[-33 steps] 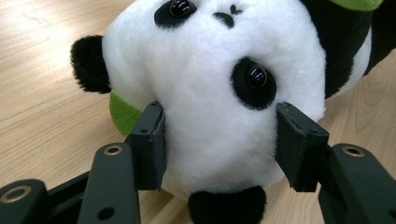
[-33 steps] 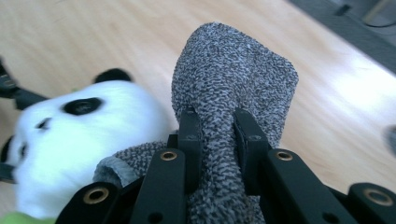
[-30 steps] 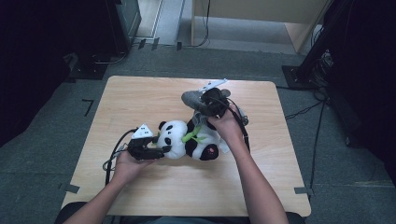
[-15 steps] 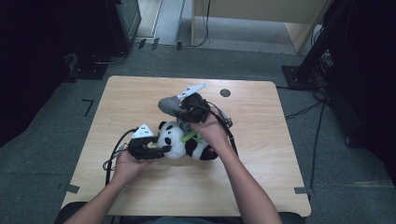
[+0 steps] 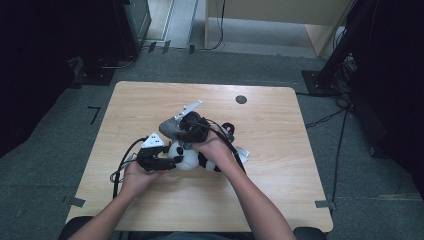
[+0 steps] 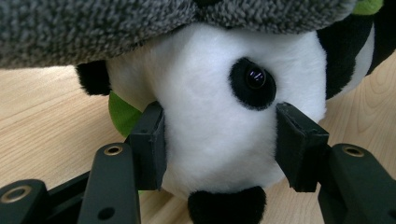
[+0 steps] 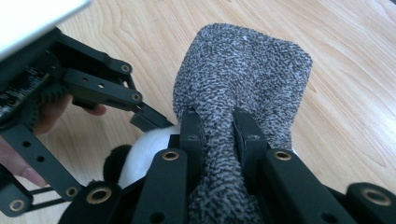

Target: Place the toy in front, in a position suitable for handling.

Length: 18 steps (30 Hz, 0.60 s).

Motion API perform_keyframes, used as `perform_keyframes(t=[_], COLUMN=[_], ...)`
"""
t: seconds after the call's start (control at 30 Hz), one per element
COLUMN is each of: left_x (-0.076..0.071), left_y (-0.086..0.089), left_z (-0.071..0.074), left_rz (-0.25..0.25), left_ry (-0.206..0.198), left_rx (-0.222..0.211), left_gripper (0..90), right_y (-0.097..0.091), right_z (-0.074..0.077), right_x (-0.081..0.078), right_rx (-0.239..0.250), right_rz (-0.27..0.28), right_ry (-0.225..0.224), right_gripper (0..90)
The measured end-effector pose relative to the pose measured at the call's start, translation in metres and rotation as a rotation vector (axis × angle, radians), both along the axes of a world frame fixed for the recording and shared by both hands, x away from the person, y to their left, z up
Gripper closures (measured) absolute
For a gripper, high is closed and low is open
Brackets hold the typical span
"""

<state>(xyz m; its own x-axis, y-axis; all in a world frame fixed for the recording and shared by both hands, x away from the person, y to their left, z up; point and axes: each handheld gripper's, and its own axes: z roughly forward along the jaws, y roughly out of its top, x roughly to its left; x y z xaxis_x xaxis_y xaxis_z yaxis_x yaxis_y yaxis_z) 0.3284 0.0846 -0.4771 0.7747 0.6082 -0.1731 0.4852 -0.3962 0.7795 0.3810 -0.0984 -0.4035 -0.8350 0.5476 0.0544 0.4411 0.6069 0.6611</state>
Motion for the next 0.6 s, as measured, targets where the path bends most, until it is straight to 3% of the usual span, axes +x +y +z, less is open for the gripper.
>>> perform_keyframes(t=[0.2,0.37,0.43,0.6], left_x=[0.0,0.0,0.0,0.001], left_y=[0.0,0.0,0.0,-0.001], left_z=[0.0,0.0,0.0,0.0], left_rz=[0.0,0.003,0.002,-0.002], left_ry=[0.001,0.004,0.002,0.002], left_rx=[-0.004,-0.008,-0.01,-0.008], left_gripper=[43.9,45.0,45.5,46.0], right_y=[-0.011,-0.04,-0.049,-0.062], right_z=[0.0,-0.003,-0.004,0.0], right_x=[0.005,0.016,0.019,0.02], right_rx=[-0.025,-0.042,-0.025,-0.01], right_rz=[-0.037,-0.122,-0.135,-0.163], right_ry=[-0.013,0.004,0.024,0.023], right_gripper=[78.2,78.3,78.3,78.3])
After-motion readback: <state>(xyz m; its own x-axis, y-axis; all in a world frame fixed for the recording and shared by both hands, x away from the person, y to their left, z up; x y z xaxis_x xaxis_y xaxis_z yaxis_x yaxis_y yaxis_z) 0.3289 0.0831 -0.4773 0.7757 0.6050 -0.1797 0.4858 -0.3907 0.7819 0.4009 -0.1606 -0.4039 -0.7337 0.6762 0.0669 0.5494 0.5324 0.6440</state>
